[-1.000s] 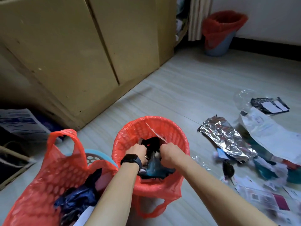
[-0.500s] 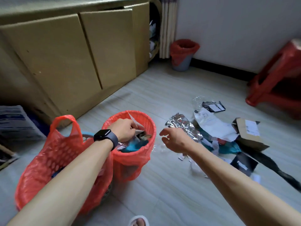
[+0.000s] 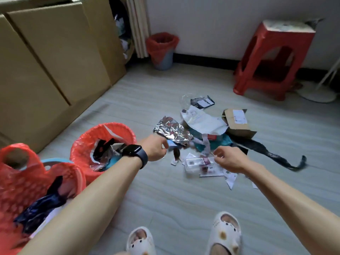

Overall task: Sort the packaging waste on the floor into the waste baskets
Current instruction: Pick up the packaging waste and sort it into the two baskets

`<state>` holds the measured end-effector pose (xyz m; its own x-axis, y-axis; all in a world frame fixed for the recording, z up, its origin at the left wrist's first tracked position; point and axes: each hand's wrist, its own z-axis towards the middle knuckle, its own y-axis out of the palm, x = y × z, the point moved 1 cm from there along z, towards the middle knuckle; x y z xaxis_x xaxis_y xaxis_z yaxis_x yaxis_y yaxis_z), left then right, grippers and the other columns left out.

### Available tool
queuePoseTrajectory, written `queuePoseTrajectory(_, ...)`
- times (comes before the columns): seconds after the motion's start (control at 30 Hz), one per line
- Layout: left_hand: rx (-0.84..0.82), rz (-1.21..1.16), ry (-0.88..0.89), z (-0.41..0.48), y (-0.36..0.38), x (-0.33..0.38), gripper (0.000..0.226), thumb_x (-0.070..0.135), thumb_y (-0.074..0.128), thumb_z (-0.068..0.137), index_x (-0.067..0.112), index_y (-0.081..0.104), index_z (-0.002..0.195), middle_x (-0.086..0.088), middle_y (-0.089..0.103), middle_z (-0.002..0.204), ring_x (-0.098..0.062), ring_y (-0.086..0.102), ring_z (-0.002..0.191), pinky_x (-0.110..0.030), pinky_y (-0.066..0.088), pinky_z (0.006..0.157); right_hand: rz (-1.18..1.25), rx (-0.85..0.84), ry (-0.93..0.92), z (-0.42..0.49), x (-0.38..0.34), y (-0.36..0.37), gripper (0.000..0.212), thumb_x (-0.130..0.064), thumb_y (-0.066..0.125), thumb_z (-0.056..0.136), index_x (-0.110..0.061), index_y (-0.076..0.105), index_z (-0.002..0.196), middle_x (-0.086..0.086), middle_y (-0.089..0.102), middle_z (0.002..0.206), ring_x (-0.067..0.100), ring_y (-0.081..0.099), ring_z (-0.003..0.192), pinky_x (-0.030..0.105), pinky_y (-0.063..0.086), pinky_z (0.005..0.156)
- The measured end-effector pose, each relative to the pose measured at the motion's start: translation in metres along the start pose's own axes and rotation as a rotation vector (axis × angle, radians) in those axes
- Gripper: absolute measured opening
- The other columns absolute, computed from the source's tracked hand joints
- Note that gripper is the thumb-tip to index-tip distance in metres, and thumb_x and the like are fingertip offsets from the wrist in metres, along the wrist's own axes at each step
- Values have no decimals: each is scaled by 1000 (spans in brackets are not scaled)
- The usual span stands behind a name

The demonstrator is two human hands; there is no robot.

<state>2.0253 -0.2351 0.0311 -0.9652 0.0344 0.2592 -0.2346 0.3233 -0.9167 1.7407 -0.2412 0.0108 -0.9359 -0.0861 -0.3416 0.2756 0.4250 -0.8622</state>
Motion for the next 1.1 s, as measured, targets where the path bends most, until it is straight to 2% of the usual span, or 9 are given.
queuePoseTrajectory(0.17, -155, -44, -71, 54, 80, -30, 34, 29, 52, 94, 24, 61, 127, -2, 61, 131, -22, 54, 122, -27, 41, 96, 7, -66, 31, 59, 24, 61, 33, -28, 52, 92, -20, 60, 123, 7, 66, 125, 26, 60, 114, 36, 48, 94)
queuePoseTrajectory(0.33, -338, -77, -262, 102, 170, -87, 60, 31, 57, 89, 20, 40, 145, -10, 35, 149, -29, 36, 138, -38, 34, 113, -8, -165, -24, 140, 3, 132, 50, -33, 51, 93, -21, 45, 141, 6, 50, 143, 26, 49, 129, 37, 44, 100)
queuePoseTrajectory(0.47, -229, -144, -417, 137, 205, -119, 76, 35, 57, 89, 25, 18, 153, -14, 5, 158, -40, 25, 142, -44, 28, 115, -137, -147, -125, 188, -19, 174, 52, -37, 49, 95, -21, 40, 144, 8, 43, 146, 31, 39, 131, 41, 44, 101)
queuePoseTrajectory(0.57, -103, -167, -526, 161, 216, -133, 78, 45, 52, 91, 30, 9, 155, -15, -4, 161, -43, 19, 141, -47, 24, 114, -243, -152, -230, 211, -39, 189, 51, -37, 51, 94, -21, 41, 142, 6, 40, 147, 30, 37, 133, 40, 42, 102)
queuePoseTrajectory(0.67, -114, -256, -632, 181, 224, -141, 77, 58, 47, 89, 43, 8, 153, -11, -10, 162, -43, 15, 141, -51, 21, 115, -268, -190, -261, 229, -55, 199, 53, -36, 52, 92, -21, 38, 142, 6, 37, 149, 30, 36, 134, 40, 42, 102)
queuePoseTrajectory(0.8, -211, -206, -518, 196, 237, -147, 50, 55, 44, 90, 49, 38, 139, 7, 9, 160, -38, 18, 143, -57, 23, 112, -229, -220, -293, 255, -73, 208, 65, -34, 53, 94, -26, 24, 152, 7, 28, 155, 32, 34, 137, 42, 43, 103)
queuePoseTrajectory(0.93, -67, -257, -238, 196, 240, -138, 25, 24, 54, 90, 32, 68, 109, 8, 57, 132, -26, 54, 120, -37, 47, 96, -226, -282, -283, 271, -77, 221, 74, -37, 57, 95, -34, 14, 155, 8, 17, 162, 35, 39, 133, 45, 46, 99)
queuePoseTrajectory(1.03, -91, -432, -318, 193, 241, -132, 24, 18, 59, 84, 26, 71, 103, 2, 72, 108, -23, 64, 105, -33, 52, 88, -210, -339, -289, 269, -74, 236, 84, -36, 68, 89, -34, 16, 155, 8, 25, 155, 36, 49, 123, 43, 48, 94)
queuePoseTrajectory(1.1, -96, -697, -465, 192, 242, -127, 15, 16, 65, 80, 24, 66, 92, -1, 74, 95, -21, 67, 90, -30, 53, 80, -189, -339, -294, 267, -69, 244, 84, -33, 71, 86, -29, 21, 153, 9, 35, 145, 37, 57, 113, 44, 51, 89)
